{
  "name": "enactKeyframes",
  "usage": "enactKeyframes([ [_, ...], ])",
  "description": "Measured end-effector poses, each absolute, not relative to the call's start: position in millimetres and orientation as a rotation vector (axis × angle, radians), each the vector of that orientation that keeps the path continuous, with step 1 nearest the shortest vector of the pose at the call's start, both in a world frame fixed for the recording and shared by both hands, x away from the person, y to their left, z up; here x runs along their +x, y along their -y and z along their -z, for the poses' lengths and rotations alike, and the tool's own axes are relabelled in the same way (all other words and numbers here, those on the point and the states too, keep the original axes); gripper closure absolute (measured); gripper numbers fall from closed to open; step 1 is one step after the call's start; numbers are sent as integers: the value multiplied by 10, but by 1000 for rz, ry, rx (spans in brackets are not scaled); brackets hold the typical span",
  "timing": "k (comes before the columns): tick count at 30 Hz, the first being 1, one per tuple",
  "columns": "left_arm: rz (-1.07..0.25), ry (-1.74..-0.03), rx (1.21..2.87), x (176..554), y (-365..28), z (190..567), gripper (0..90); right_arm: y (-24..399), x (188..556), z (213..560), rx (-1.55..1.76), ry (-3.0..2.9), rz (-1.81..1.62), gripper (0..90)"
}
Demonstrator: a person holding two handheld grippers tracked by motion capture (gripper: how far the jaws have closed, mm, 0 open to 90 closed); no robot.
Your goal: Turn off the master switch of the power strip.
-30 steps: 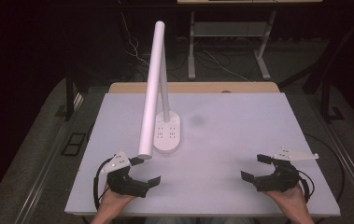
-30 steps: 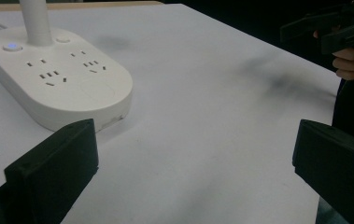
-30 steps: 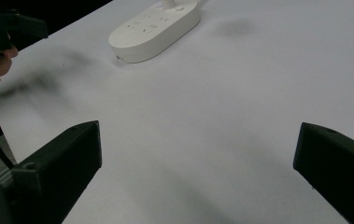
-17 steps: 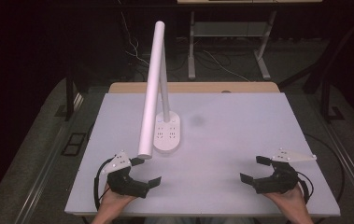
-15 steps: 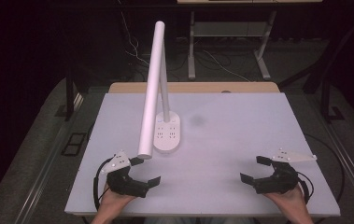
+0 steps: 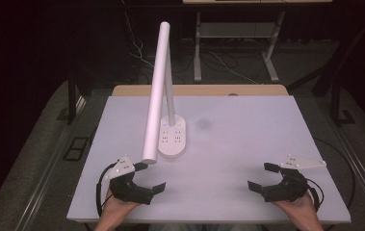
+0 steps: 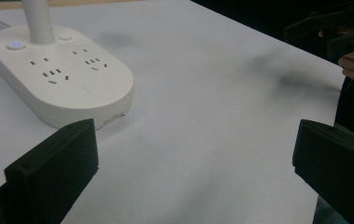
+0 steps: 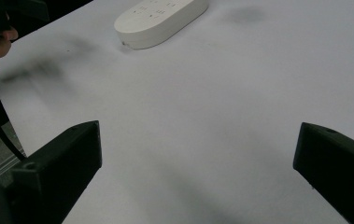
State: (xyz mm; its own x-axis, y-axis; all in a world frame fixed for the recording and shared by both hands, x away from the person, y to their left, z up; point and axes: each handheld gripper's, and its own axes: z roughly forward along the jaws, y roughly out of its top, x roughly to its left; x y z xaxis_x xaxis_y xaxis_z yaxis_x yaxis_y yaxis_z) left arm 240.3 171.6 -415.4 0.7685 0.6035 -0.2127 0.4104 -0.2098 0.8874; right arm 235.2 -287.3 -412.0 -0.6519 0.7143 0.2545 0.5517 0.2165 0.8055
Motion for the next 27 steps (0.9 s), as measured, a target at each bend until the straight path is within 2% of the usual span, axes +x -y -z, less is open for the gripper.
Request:
enactKeyframes([
  [27,-204,-785,1912,2561,-1723,3907,0,2852,2372,4149,1219,-2327,-1403,4],
])
